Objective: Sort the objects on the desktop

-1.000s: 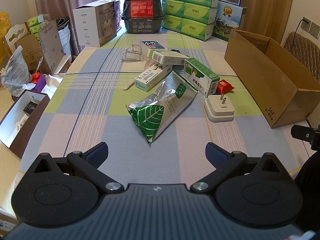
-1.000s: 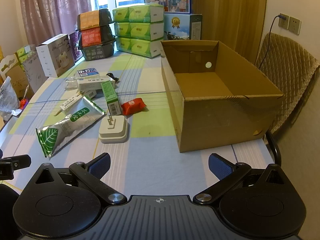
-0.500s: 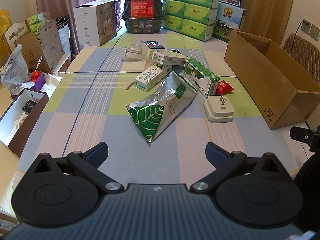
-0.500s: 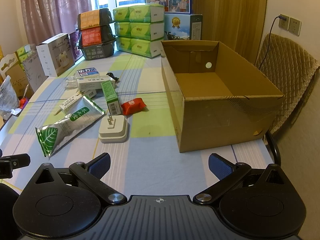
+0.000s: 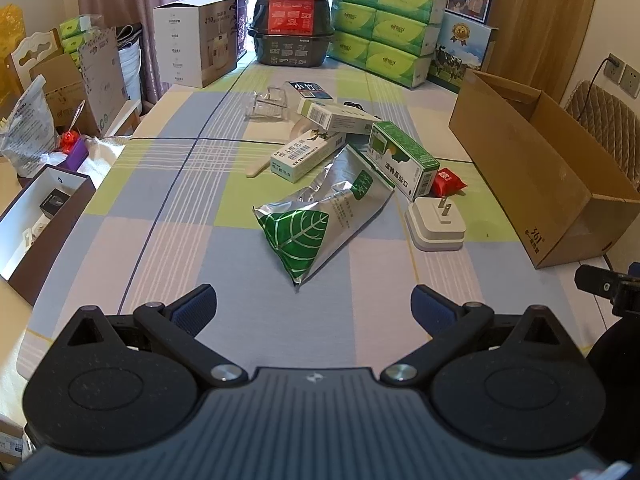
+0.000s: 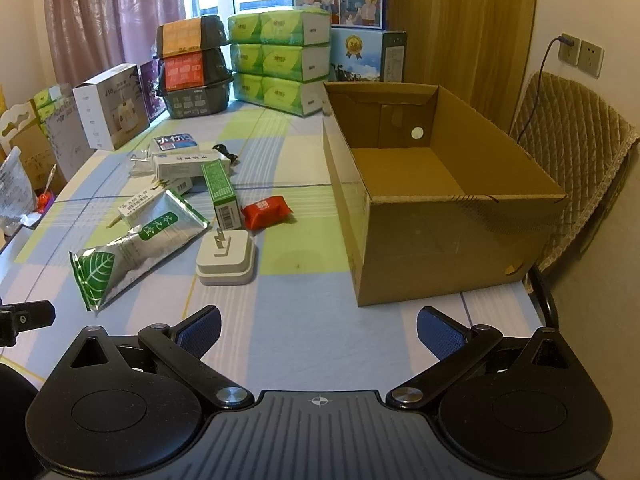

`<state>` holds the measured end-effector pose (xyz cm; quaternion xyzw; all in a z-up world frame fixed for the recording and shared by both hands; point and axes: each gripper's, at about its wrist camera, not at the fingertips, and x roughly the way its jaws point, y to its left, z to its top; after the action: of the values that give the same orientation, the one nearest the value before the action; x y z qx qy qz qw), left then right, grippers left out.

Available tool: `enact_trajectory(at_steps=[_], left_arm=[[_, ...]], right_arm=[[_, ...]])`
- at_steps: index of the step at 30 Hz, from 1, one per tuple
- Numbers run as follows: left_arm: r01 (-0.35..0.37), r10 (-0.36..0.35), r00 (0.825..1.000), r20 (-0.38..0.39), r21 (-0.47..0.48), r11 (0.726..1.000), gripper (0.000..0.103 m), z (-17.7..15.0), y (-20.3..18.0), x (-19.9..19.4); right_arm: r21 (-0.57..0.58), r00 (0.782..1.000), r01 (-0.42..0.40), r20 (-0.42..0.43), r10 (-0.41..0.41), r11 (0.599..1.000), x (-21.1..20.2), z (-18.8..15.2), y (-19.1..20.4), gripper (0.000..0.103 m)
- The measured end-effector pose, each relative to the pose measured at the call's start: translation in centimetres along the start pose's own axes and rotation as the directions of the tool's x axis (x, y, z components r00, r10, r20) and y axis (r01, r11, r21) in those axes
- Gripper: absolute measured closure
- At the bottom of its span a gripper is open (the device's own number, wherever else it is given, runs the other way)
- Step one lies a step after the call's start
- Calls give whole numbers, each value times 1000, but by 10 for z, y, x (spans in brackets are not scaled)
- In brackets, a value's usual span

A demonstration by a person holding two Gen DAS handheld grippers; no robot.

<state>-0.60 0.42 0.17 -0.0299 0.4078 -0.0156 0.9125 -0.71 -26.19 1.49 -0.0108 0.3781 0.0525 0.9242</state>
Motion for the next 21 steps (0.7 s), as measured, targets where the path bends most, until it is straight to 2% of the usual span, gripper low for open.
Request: enact_trajectory(at_steps=[9,12,17,21], left_arm=[[23,-23,999,-30,-6,1000,1,0,12,0],[24,-23,999,-38,20,1000,1,3,17,-3],[8,-8,1000,16,20,1000,1,15,28,-11],[9,-11,1000,23,71,997,1,28,34,-6]], right_arm=[[-73,1000,-17,-12,16,997,0,-1,22,2],[-97,999,-38,-5,38,995,-1,-2,32,2],[-145,989,-137,29,142,980,-1,-9,51,2],[-173,981,-187,23,194,967,6,-9,65,2]])
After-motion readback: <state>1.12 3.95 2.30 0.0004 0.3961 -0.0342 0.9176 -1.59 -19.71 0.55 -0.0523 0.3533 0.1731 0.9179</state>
